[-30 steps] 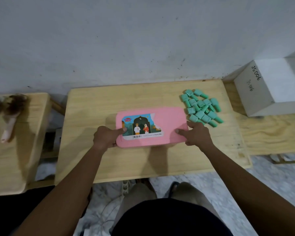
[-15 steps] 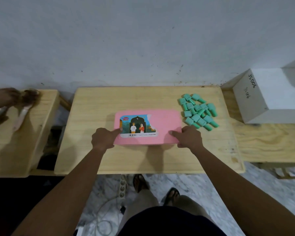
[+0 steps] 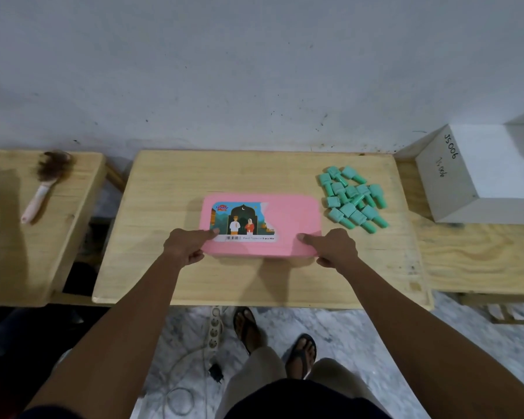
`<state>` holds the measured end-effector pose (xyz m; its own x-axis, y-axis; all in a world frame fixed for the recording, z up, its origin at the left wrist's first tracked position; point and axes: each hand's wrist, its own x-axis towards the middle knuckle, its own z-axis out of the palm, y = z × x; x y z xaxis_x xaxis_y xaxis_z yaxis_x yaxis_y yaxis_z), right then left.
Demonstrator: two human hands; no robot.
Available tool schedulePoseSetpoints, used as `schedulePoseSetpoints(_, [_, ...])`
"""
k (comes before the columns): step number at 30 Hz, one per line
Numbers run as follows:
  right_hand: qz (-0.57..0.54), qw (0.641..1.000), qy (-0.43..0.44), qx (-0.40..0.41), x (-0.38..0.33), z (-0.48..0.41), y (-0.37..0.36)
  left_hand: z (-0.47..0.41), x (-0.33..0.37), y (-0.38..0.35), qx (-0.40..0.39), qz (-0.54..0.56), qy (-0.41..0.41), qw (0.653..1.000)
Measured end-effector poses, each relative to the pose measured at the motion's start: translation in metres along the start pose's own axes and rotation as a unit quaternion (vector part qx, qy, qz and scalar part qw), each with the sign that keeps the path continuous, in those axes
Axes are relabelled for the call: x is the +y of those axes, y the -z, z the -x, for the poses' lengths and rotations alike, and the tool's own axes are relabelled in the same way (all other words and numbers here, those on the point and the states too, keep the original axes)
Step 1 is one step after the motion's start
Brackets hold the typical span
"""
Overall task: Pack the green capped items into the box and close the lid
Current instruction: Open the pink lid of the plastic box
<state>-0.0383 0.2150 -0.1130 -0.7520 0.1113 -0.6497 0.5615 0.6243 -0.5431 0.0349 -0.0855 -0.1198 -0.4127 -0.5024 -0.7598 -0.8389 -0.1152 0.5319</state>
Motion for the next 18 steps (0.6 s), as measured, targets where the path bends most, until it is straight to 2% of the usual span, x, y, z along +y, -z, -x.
schedulePoseSetpoints(3, [0.005, 1.000, -0.003, 0.003, 0.000, 0.001, -0.001, -0.003, 0.001, 0.002, -0.023, 0.003, 0.010, 1.000])
schedulePoseSetpoints(12, [0.059, 0.998, 0.018, 0.017, -0.011, 0.000, 0.005, -0.009, -0.002, 0.001, -0.006, -0.009, -0.010, 1.000])
schedulePoseSetpoints(15, [0.003, 1.000, 0.004, -0.005, -0.016, 0.000, 0.008, -0.009, -0.003, 0.000, 0.003, -0.004, -0.016, 1.000])
schedulePoseSetpoints(18, [-0.112, 0.992, -0.032, -0.052, -0.014, 0.000, 0.007, -0.007, -0.004, -0.001, 0.000, 0.003, -0.022, 1.000])
